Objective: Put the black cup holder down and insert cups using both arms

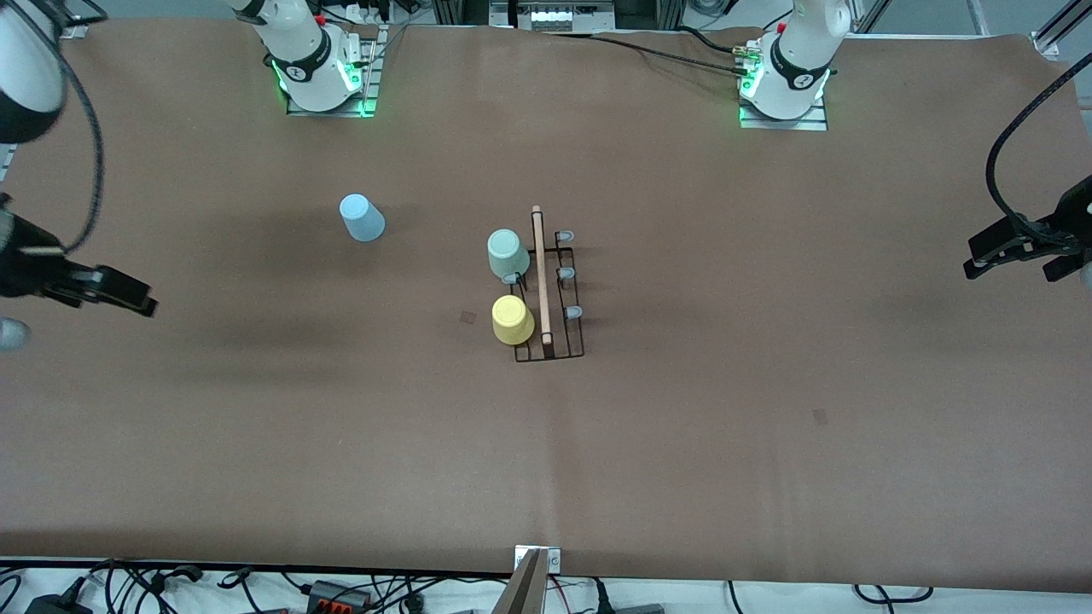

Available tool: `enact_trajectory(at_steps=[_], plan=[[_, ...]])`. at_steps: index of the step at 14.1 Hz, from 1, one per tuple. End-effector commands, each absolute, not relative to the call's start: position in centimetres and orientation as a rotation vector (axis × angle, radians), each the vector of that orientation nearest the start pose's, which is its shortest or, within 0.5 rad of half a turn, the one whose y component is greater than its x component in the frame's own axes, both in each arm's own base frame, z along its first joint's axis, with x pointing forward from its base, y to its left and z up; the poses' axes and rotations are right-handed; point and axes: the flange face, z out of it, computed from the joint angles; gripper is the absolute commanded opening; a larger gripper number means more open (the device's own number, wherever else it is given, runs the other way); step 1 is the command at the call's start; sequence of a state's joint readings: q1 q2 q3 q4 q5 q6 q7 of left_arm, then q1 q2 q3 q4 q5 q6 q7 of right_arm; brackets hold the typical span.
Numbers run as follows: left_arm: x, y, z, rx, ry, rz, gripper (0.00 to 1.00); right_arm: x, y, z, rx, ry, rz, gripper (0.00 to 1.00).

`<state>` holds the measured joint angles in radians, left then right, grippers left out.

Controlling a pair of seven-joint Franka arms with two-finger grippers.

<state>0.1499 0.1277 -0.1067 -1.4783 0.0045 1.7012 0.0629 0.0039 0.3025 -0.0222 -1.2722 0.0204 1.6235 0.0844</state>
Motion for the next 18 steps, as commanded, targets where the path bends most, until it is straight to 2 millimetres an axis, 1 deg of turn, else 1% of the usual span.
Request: enact_trajectory(at_steps=[1, 2, 5, 6, 8, 10, 15, 17, 18], plan=[[60.3, 3.4, 60.8, -3.152, 0.033, -0.148, 1.00, 63.6, -2.9, 58.6, -3.145, 0.085, -0.063, 1.00], [60.3, 3.6, 60.8, -3.152, 0.026, -0.148, 1.00, 63.6, -3.8, 58.7, -3.148, 0.091, -0.073, 1.00], [60.4, 3.8, 60.6, -3.153, 0.009, -0.143, 1.00, 62.5, -4.3, 58.8, -3.140, 0.076, -0.063, 1.00], [60.4, 4.3, 60.4, -3.153, -0.005, -0.141, 1.00, 62.2, -3.9, 58.8, -3.135, 0.067, -0.061, 1.00], [60.4, 4.7, 60.3, -3.153, -0.018, -0.138, 1.00, 62.2, -4.2, 58.5, -3.134, 0.068, -0.075, 1.00], [60.4, 4.7, 60.3, -3.153, -0.022, -0.138, 1.00, 61.1, -4.0, 58.3, -3.139, 0.063, -0.087, 1.00], [60.3, 4.7, 60.4, -3.153, -0.027, -0.141, 1.00, 55.8, -4.0, 57.0, -3.142, 0.063, -0.087, 1.00], [60.4, 4.6, 60.3, -3.153, -0.023, -0.138, 1.00, 54.1, -3.8, 57.1, -3.139, 0.061, -0.051, 1.00], [60.4, 4.5, 60.4, -3.153, -0.020, -0.141, 1.00, 53.6, -3.9, 57.4, -3.138, 0.063, -0.029, 1.00]])
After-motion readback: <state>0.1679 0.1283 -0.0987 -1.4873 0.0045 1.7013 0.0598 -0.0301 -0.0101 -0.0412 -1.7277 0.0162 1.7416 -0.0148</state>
